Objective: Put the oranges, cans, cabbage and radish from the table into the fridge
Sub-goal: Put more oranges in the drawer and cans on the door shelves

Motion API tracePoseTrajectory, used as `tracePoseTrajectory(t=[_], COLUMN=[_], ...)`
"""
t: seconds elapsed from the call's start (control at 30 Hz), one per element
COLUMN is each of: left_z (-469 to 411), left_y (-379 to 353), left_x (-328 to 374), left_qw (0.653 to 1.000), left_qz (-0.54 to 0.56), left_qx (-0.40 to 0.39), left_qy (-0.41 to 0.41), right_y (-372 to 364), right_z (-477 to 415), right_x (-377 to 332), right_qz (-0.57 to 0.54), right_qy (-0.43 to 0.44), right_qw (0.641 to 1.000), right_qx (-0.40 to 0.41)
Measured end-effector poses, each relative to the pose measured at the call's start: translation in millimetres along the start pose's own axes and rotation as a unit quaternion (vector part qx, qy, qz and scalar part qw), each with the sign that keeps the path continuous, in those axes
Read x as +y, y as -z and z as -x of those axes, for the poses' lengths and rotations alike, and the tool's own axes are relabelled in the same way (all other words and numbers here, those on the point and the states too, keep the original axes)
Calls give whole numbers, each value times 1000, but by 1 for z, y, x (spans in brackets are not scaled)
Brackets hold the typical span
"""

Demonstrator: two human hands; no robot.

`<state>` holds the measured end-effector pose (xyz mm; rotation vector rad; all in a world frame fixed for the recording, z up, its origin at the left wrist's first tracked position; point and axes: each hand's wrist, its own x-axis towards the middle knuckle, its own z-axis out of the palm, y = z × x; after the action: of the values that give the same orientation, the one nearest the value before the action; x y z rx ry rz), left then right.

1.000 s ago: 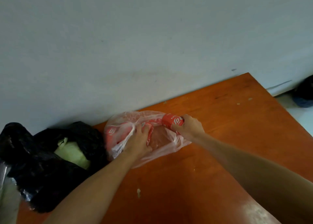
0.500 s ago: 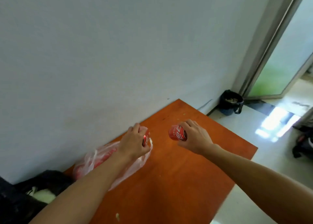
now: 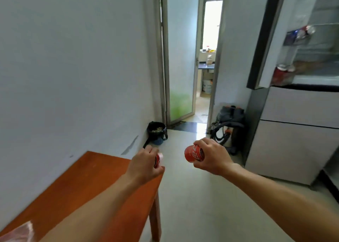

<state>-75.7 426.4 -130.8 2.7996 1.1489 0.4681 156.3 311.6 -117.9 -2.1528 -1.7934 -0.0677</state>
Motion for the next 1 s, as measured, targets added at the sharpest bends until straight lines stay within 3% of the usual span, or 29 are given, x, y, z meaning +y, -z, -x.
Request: tracePoseTrajectory(t=[0.33,0.63,1.0], left_z=[-149,-292,-484], left_y=[-80,-139,-170], left_x=[275,440,639], left_qw=[980,938,869], left_qz=[58,73,121], left_qx=[-26,-19,-21], left_qy=[-187,-339,-479], right_y=[114,161,237], right_z=[93,116,103], right_x=[262,442,627], right_qz=[61,110,128], right_qy=[-166,-290,-435], right_qw=[982,947,875], right_qx=[61,86,172])
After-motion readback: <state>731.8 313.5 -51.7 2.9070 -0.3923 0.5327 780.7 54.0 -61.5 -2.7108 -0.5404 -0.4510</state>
